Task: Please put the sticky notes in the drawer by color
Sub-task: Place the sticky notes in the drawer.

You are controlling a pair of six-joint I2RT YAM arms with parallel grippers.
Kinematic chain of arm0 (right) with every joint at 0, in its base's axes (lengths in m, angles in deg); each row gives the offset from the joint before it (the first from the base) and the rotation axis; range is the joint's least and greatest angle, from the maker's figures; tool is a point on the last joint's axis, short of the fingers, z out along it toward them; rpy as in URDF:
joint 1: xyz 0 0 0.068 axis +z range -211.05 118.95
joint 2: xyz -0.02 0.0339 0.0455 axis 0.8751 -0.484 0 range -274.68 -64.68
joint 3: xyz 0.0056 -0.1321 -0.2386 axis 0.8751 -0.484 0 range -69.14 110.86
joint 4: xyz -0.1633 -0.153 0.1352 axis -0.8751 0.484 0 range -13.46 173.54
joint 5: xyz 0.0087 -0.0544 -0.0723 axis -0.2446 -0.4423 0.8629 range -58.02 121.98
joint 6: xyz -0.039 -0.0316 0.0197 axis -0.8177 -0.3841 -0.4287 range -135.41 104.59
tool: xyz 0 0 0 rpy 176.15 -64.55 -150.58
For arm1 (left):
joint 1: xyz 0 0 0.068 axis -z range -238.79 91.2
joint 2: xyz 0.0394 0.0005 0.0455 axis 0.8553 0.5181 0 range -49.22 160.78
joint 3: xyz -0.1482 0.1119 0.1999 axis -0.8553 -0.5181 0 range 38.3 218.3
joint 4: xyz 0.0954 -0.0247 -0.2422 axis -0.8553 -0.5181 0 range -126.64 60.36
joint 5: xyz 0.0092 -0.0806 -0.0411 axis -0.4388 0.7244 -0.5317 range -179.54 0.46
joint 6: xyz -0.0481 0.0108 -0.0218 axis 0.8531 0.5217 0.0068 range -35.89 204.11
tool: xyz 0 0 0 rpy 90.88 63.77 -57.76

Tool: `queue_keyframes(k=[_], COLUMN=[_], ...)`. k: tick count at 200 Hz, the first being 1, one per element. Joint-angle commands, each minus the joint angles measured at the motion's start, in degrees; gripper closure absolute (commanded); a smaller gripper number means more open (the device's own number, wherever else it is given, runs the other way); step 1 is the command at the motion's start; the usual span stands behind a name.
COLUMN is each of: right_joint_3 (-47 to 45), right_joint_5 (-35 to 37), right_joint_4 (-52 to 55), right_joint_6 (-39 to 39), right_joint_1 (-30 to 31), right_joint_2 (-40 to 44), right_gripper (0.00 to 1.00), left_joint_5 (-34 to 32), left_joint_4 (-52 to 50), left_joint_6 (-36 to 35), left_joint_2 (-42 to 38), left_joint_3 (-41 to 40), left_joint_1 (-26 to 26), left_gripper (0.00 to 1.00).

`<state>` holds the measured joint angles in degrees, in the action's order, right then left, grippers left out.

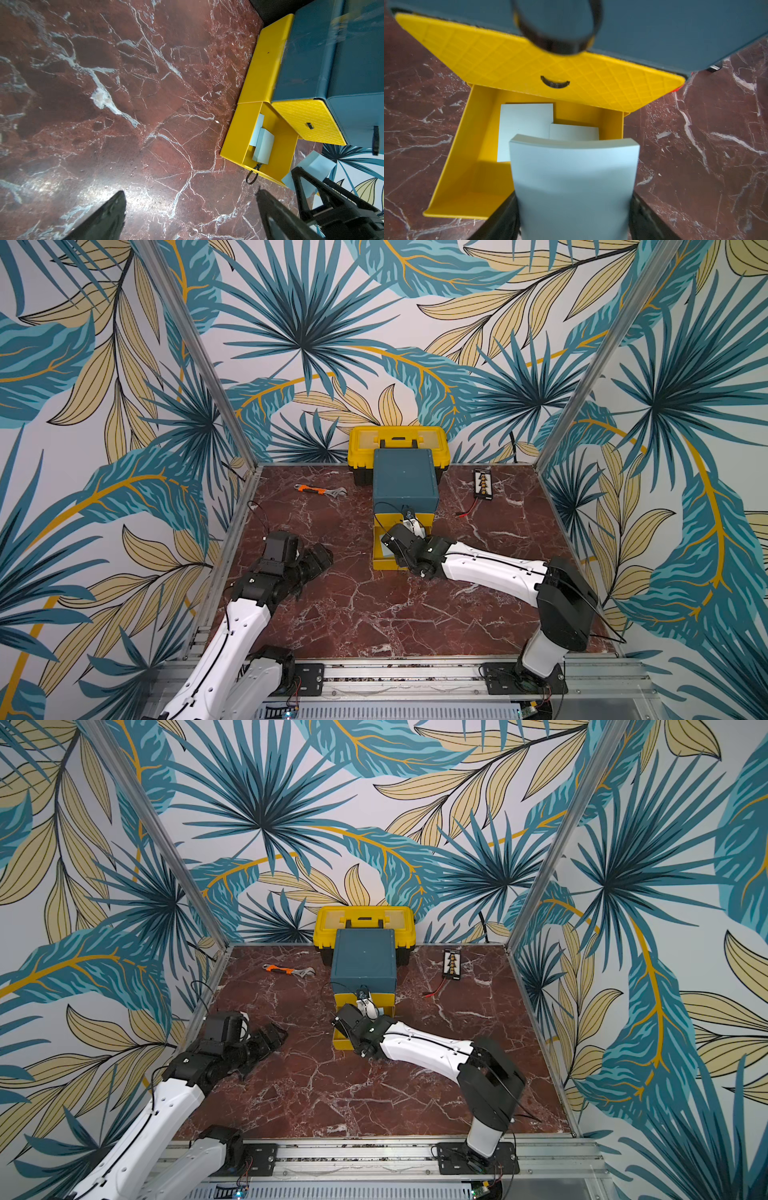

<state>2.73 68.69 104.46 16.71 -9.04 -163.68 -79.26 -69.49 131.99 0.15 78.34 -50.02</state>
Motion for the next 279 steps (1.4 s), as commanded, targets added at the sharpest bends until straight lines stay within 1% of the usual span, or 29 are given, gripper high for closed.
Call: queue_keyframes(k=[1,44,107,151,180,203,222,236,254,262,279], right_joint_3=[-0.8,-0.7,-0.2,-0.4,0.6,2.3,2.4,1.7,-0.7,-2.6,-7.1], right_joint_5=[-1.3,-5.7,-6.9,-6.8,-5.1,-3.8,-3.6,-3.6,-4.5,-5.1,-6.4], right_joint_4=[-3.3,-5.0,-4.6,-4.6,-3.7,-2.3,-1.7,-1.8,-3.0,-4.3,-6.9], right_joint_6=[-0.9,-0.4,0.4,1.6,0.6,-0.3,-0.9,-1.0,-1.5,-1.7,-1.9], right_joint_1=[-0.7,-2.6,-3.0,-3.0,-3.2,-3.2,-3.2,-3.1,-3.2,-3.1,-3.1], right_joint_2=[-1.7,-4.8,-6.7,-7.1,-6.3,-5.5,-3.1,-0.4,3.7,5.9,10.9], right_gripper=[0.24,0.24,0.24,0.17,0.07,0.05,0.05,0.07,0.12,0.16,0.26], left_joint_5=[-0.7,-0.3,0.1,0.0,0.1,0.5,0.5,0.4,0.4,0.8,1.4], left_joint_4=[-1.0,-0.4,0.0,0.5,0.8,1.0,0.9,1.0,2.1,2.8,3.9], left_joint_6=[-0.7,-0.4,-0.2,-0.1,-0.2,0.0,0.0,0.1,0.4,0.4,-1.0], left_joint_2=[-0.1,0.4,0.3,0.1,0.0,0.0,-0.2,-0.5,-0.8,-0.6,0.2], left_joint_3=[1.6,1.2,0.5,-0.2,-0.1,-0.3,-0.4,-0.6,-1.2,-1.5,-1.3], left_joint_1=[-0.5,-0.5,-0.6,-0.5,-0.6,-0.6,-0.6,-0.5,-0.5,-0.6,-0.5], left_gripper=[0.00,0.00,0.00,0.00,0.00,0.00,0.00,0.00,0.00,0.00,0.00])
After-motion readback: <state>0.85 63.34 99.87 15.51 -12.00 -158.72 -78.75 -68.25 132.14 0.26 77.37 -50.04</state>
